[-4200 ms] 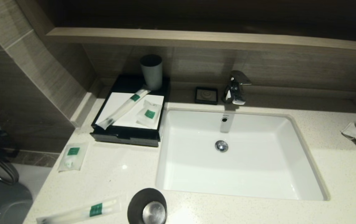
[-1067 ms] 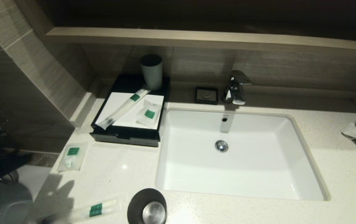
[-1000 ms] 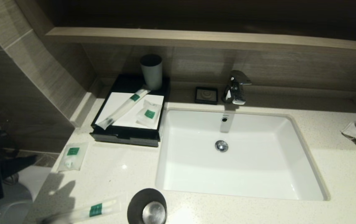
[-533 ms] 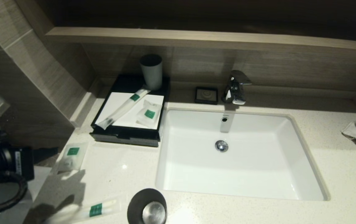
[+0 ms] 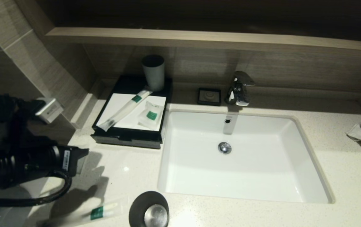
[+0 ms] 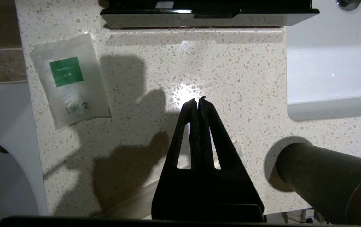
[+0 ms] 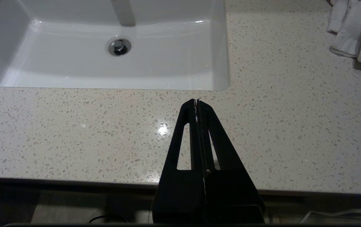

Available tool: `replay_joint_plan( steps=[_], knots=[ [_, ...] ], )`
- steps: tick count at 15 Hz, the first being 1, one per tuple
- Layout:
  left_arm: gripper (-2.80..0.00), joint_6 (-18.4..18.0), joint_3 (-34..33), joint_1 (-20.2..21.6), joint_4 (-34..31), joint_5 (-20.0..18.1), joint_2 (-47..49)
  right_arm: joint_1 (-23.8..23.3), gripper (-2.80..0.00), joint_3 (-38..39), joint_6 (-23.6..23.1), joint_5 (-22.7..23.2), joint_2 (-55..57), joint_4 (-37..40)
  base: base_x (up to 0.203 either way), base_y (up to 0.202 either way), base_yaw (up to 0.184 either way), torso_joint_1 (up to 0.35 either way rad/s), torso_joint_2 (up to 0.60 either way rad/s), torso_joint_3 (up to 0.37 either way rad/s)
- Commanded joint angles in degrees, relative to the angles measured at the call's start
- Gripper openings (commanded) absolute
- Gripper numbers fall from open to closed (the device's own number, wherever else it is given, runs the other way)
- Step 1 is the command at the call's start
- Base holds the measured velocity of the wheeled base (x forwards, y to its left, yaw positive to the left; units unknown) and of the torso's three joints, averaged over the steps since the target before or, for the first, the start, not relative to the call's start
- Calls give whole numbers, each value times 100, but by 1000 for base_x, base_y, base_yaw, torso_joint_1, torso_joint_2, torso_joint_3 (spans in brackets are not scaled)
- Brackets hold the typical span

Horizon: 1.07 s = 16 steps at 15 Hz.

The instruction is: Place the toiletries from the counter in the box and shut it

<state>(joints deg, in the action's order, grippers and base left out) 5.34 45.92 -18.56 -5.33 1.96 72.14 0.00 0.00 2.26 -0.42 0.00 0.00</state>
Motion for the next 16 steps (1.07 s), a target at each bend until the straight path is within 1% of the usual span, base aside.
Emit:
replay_joint_plan(
  steps=[1,3,4,7,11,16],
  knots=[
    [-280,17,-1,-149,54,33,313,0,-280,9,2,-2,0,0,0,0,0,0,0,0],
    [-280,11,-4,-156,375,67,510,0,-280,9,2,-2,0,0,0,0,0,0,0,0],
    [-280,11,0,-157,436,75,598,0,-280,9,2,-2,0,0,0,0,0,0,0,0],
    [-280,19,-10,-173,461,62,739,0,-280,9,2,-2,0,0,0,0,0,0,0,0],
    [-280,90,68,-309,639,67,1040,0,-280,9,2,-2,0,0,0,0,0,0,0,0],
    [-280,93,204,-332,744,76,1283,0,-280,2,2,-2,0,0,0,0,0,0,0,0]
  ],
)
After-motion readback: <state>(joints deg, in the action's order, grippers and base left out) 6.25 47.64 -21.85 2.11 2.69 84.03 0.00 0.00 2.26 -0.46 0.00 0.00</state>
